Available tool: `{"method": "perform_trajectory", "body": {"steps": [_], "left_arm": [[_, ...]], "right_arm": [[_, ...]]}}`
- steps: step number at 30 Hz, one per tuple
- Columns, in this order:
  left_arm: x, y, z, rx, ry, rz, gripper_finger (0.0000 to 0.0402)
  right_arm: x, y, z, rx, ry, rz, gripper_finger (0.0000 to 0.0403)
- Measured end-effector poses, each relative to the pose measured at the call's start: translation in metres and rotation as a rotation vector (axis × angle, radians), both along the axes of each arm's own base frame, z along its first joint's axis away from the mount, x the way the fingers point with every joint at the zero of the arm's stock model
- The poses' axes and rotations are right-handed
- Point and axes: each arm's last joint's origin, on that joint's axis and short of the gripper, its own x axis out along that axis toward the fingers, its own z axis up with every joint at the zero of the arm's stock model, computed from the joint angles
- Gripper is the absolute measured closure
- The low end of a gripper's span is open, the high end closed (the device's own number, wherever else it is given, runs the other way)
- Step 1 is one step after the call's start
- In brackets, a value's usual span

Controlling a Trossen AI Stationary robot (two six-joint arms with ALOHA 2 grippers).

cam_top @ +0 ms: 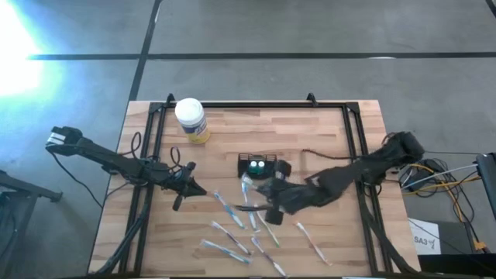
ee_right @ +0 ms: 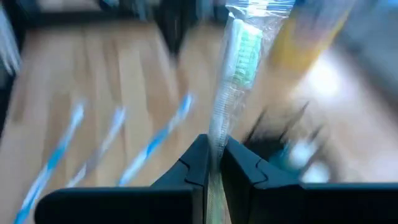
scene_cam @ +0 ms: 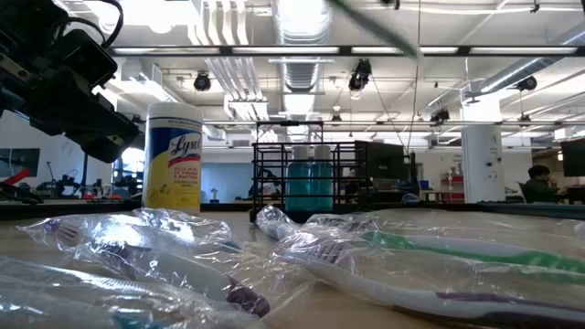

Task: Pick & Place toothbrushing station
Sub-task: Put the right green toothbrush into the black mesh organizer

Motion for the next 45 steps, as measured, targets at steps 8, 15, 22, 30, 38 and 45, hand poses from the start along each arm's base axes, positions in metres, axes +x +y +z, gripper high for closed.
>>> {"method": "perform_trajectory", "body": {"steps": [8, 15, 22, 30, 38, 45], "left_arm": [[0.0, 0.0, 0.0, 0.011, -0.005, 0.014, 0.0383], [0.0, 0.001, 0.0, 0.012, -0.004, 0.017, 0.0383], [0.0, 0.001, 0.0, 0.018, -0.004, 0.016, 0.0383], [0.0, 0.001, 0.0, 0.014, -0.003, 0.016, 0.0383], [0.0, 0.001, 0.0, 0.023, -0.005, 0.032, 0.0383], [0.002, 0.005, 0.003, 0.093, -0.056, 0.153, 0.0383]], "right_arm": [[-0.037, -0.006, 0.046, -0.123, -0.243, 0.157, 0.0381], [-0.087, -0.034, 0.046, -0.162, -0.373, 0.175, 0.0381], [-0.137, -0.061, 0.0, -0.139, -0.685, 0.294, 0.0381], [-0.171, -0.082, -0.052, -0.112, -0.856, 0.311, 0.0381], [-0.189, -0.089, -0.078, -0.121, -0.93, 0.286, 0.0381], [-0.183, -0.087, -0.068, -0.193, -0.934, 0.285, 0.0381]]}}
